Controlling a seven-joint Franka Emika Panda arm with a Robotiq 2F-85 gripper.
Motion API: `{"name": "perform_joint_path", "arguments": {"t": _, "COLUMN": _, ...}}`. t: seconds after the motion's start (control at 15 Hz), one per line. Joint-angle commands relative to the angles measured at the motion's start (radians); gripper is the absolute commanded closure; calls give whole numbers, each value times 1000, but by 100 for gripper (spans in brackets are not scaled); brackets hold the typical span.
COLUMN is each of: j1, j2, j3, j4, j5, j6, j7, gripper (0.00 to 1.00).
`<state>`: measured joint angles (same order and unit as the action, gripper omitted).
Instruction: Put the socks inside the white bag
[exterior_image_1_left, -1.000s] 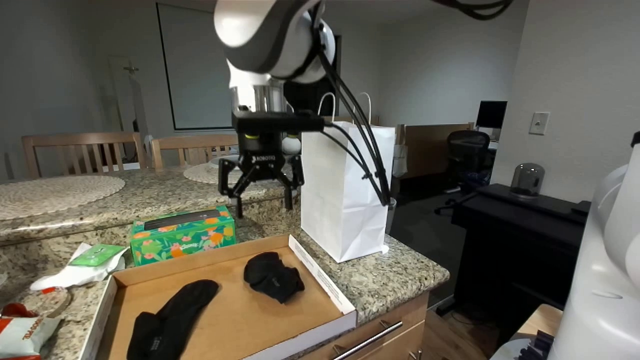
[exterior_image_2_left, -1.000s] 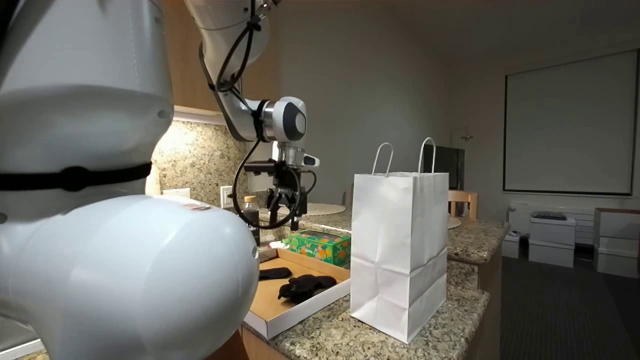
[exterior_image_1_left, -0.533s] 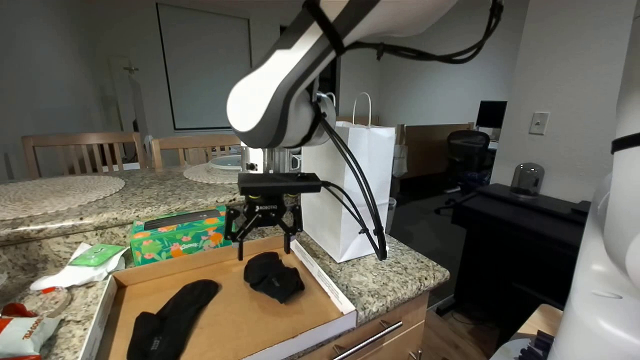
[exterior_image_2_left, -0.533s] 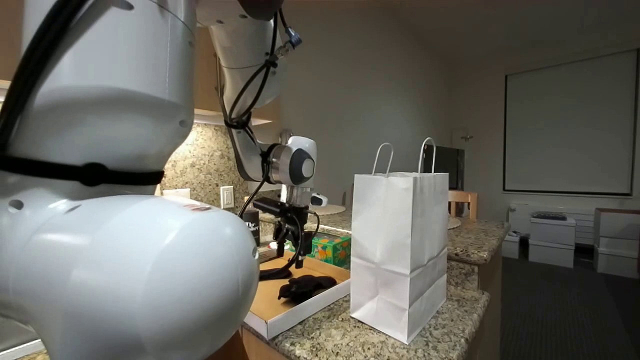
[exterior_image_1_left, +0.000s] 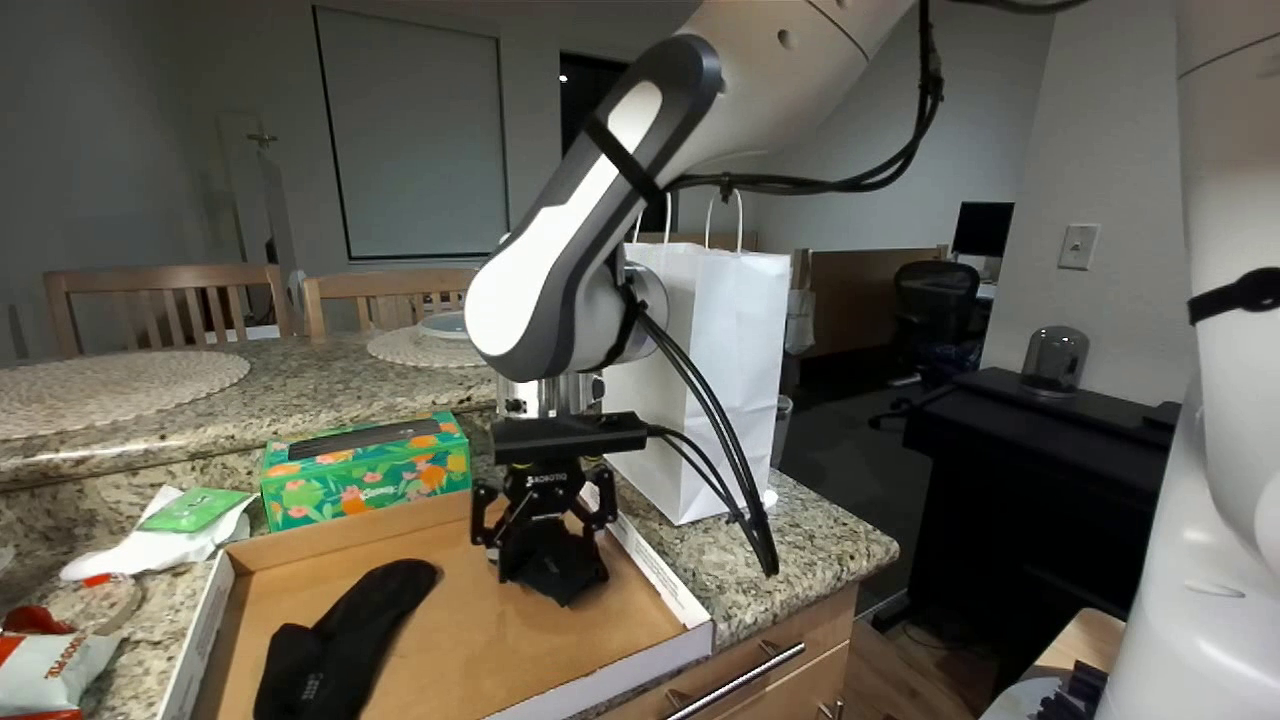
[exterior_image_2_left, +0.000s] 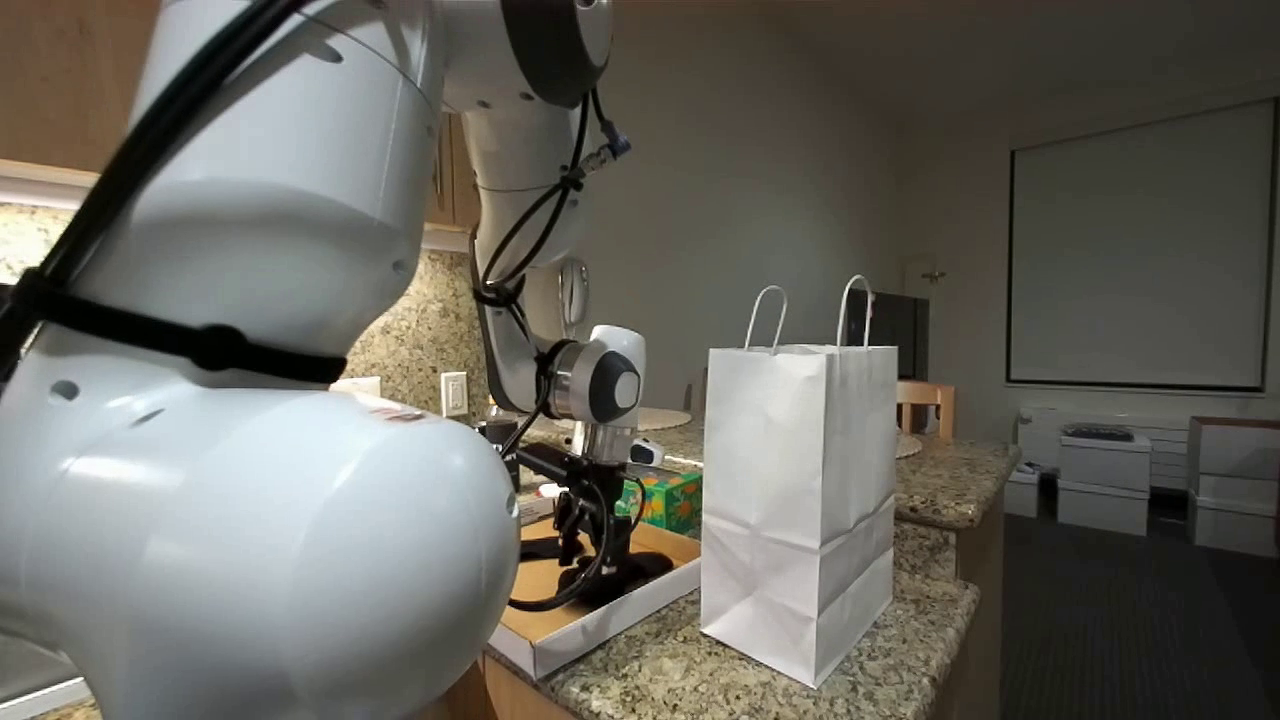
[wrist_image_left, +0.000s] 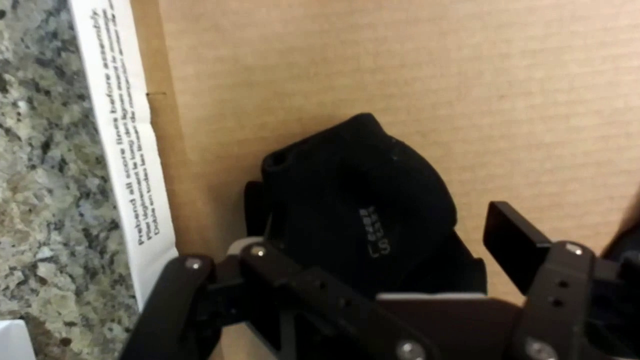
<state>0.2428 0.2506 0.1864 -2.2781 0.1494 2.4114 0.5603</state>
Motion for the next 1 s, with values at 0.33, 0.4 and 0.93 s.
{"name": "perform_joint_path", "arguments": {"t": 0.33, "j1": 51, "j2": 15, "j3": -38, "j4": -12, "j5": -53, "j6": 28, "j7": 67, "gripper": 66}}
{"name": "perform_joint_path", "arguments": {"t": 0.4, "j1": 56, "j2": 15, "j3": -37, "j4": -11, "j5": -60, "j6": 14, "j7": 73, "gripper": 72}}
{"name": "perform_joint_path", "arguments": {"t": 0.93, "j1": 68, "j2": -125, "j3": -6, "j4": -30, "j5": -50, "j6": -133, "j7": 69, "gripper": 91}}
